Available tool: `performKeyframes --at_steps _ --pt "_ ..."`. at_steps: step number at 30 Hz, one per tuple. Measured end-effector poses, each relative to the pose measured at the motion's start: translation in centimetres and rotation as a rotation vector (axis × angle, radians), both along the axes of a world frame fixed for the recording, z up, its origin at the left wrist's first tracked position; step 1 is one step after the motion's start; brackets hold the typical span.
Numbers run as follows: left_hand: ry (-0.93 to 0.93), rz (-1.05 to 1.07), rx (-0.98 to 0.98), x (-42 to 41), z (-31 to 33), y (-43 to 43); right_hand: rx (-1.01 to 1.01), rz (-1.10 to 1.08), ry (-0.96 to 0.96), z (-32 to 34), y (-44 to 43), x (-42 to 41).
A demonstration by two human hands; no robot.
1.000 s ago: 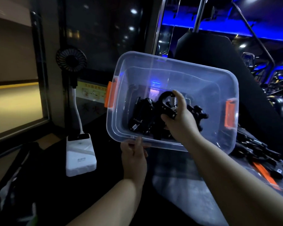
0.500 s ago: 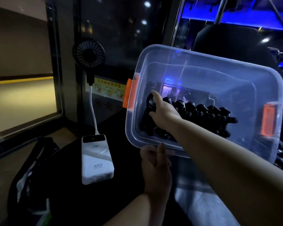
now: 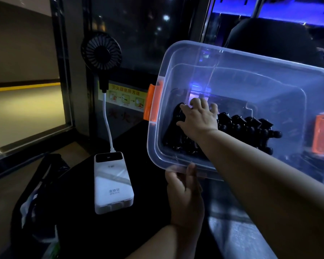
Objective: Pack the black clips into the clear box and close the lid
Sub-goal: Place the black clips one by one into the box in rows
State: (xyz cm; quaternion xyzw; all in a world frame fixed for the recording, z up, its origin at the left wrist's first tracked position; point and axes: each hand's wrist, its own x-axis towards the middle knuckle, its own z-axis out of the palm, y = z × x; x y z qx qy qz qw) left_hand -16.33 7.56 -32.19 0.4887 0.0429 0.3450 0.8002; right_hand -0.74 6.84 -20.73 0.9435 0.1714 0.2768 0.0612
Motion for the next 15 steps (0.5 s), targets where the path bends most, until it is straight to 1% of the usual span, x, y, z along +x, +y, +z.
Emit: performKeyframes --at_steps 4,9,12,15 --pt "0.018 0.024 0.003 0.1 0.0 0.0 0.078 0.044 0.069 -0.6 -0.2 0.3" --pt "0.032 0.054 0.043 0.8 -0.5 0.1 0.115 0.052 0.137 -0.3 -0.7 -0.1" --pt "0.019 0.041 0.010 0.7 0.0 0.0 0.135 0.049 0.172 0.2 -1.3 -0.8" --pt "0.028 0.009 -0.012 0.7 0.2 0.2 0.196 0.048 0.184 0.9 -2.4 -2.1"
